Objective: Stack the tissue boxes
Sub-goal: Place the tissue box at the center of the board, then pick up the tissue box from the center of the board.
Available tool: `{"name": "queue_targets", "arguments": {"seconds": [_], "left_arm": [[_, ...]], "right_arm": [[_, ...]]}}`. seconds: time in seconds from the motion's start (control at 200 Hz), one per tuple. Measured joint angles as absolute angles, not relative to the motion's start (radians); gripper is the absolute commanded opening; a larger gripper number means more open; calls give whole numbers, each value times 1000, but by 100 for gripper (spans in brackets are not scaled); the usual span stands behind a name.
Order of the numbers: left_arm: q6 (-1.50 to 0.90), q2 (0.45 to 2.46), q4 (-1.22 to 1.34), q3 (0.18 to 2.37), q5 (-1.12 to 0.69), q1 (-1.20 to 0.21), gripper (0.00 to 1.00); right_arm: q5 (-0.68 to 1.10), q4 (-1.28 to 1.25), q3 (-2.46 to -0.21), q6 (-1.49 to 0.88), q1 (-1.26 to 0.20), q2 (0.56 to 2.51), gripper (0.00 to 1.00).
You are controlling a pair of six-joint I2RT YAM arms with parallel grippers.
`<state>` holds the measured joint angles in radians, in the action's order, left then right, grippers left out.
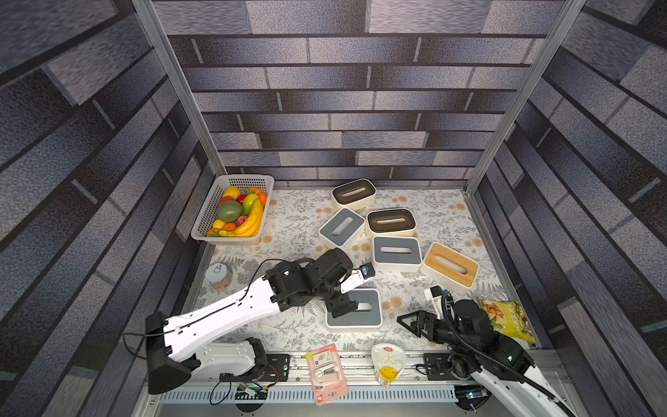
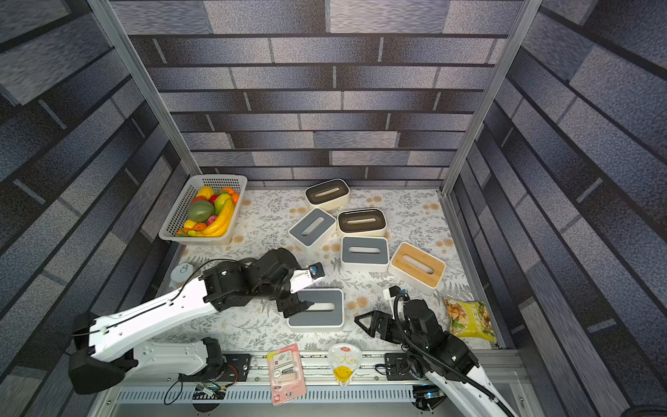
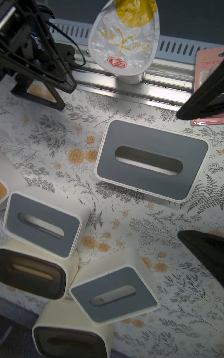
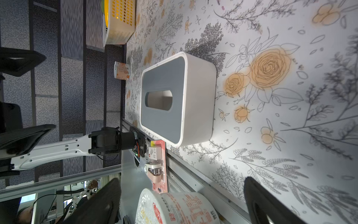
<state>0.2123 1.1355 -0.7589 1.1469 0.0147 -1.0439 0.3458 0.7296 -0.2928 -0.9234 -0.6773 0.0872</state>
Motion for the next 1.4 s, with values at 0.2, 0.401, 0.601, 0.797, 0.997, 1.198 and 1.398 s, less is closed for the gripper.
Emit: {"name": "queue_targets", "arguments": {"seconds": [0.2,0.401,0.601,0.797,0.997,1.198,1.398], "left_arm": [[-89,919,-661,1021,20,-790,100],[-406,903,-653,984,-75,-496,100],[-541,1095,-719,1101,-3,-535,100],[-395,1195,-694,1196,-25,-575,100],[-265,1382,-703,1359,-13,-593,100],[-145,1734,-752,1598,2,-602,97],[-60,1954,-851,1760,-48,-588,79]], "right_arm": [[292,705,-411,-858,-677,323,100],[265,632,-577,-781,-677,559,100],[231,575,-675,-720,-665,766,100],[247,561,-730,-671,-578,863,100],[319,511,-780,-619,-477,954,100],[396,462,-790,-566,-406,1049,100],[461,433,-850,-519,-360,1147,100]]}}
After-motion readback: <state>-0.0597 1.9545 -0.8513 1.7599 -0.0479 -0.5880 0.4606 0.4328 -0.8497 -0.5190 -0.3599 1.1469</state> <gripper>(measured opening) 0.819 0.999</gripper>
